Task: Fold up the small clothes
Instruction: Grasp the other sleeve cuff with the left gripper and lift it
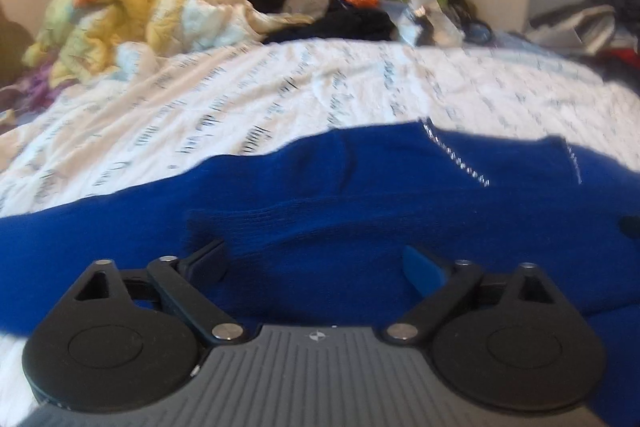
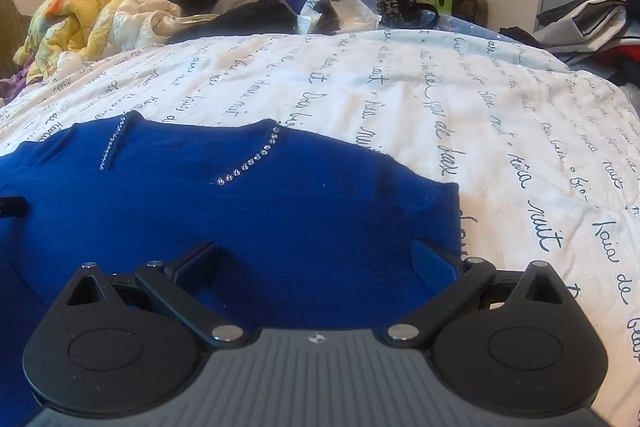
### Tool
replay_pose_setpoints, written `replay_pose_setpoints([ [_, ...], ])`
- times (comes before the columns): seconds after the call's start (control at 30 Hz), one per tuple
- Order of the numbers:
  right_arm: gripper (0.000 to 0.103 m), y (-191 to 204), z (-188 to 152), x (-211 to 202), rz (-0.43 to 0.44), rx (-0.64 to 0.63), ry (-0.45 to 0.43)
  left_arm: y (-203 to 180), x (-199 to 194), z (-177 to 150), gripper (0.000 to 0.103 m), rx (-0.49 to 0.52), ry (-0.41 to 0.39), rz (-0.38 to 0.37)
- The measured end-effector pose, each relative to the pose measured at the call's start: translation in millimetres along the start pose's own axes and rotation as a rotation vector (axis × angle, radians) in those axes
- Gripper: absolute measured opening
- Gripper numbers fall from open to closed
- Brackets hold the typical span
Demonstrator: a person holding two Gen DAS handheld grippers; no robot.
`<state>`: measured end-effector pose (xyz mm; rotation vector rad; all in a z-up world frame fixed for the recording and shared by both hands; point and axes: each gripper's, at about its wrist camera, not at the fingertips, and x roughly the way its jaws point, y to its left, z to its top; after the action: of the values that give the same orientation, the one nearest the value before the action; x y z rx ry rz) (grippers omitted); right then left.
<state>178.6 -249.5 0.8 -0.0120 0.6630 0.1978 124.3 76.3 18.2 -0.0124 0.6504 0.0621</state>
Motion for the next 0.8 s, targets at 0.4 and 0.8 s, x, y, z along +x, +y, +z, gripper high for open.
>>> replay_pose_setpoints([
  [0.4, 0.103, 0.1, -0.2, 1.9, -0.015, 0.004, -0.011, 318.5, -109.0, -51.7, 0.100, -0.959, -0.153, 0.265],
  [0.8, 0.103, 1.0, -0.5, 1.6, -0.020, 0.005, -0.013, 389.2, -63.3, -45.4, 0.026, -1.060, -0.009, 0.326],
])
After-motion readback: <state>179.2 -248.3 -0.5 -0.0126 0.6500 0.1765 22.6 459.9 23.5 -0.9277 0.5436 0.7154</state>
